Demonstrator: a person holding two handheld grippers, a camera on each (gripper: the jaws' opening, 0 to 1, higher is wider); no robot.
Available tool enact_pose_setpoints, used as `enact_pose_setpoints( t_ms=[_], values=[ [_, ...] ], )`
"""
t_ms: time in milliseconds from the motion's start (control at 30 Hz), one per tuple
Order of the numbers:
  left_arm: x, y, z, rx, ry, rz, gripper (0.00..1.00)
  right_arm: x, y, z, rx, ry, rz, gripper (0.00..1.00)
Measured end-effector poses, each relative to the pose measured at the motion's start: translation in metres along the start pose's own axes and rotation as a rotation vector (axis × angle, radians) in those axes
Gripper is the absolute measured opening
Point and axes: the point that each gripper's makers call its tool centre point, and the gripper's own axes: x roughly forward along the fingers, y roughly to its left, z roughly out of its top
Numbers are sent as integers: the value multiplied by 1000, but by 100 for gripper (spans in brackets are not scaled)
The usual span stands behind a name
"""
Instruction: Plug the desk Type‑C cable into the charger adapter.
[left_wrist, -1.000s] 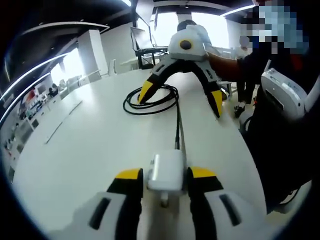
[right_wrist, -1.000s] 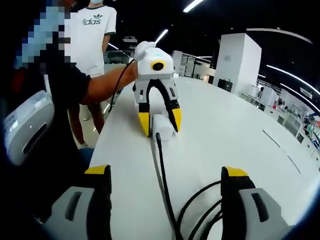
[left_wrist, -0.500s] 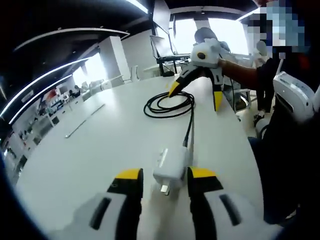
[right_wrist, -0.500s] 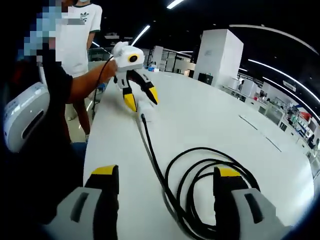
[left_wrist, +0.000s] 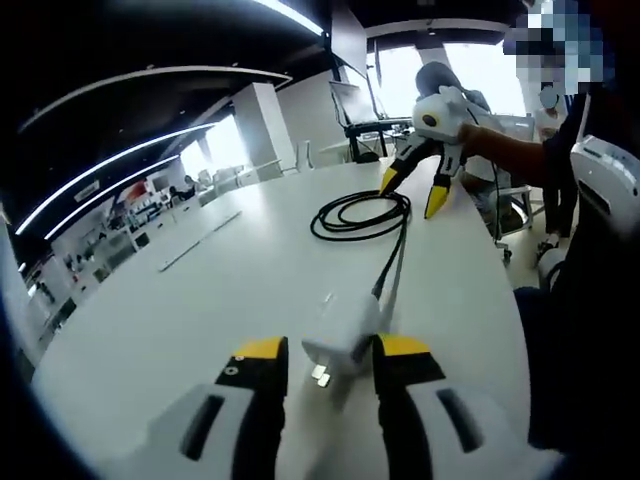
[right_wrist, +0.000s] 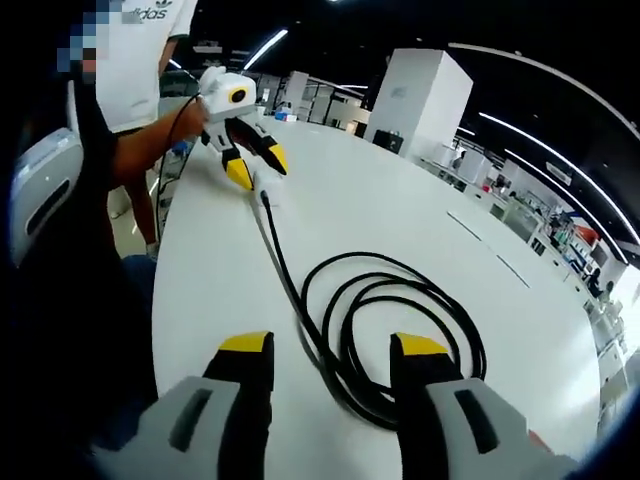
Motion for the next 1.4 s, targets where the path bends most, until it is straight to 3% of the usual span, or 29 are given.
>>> enact_pose_setpoints(
  t_ms=[167, 633, 1400],
  values=[
    [0, -4, -1, -6, -6, 20, 33, -6, -2, -2, -2, 8, -11, 41],
    [4, -5, 1, -14, -14, 47, 31, -1, -10, -15, -65, 72, -6, 13],
    [6, 1, -1, -34, -6, 72, 30, 11, -18, -12, -146, 88, 3, 9]
  ],
)
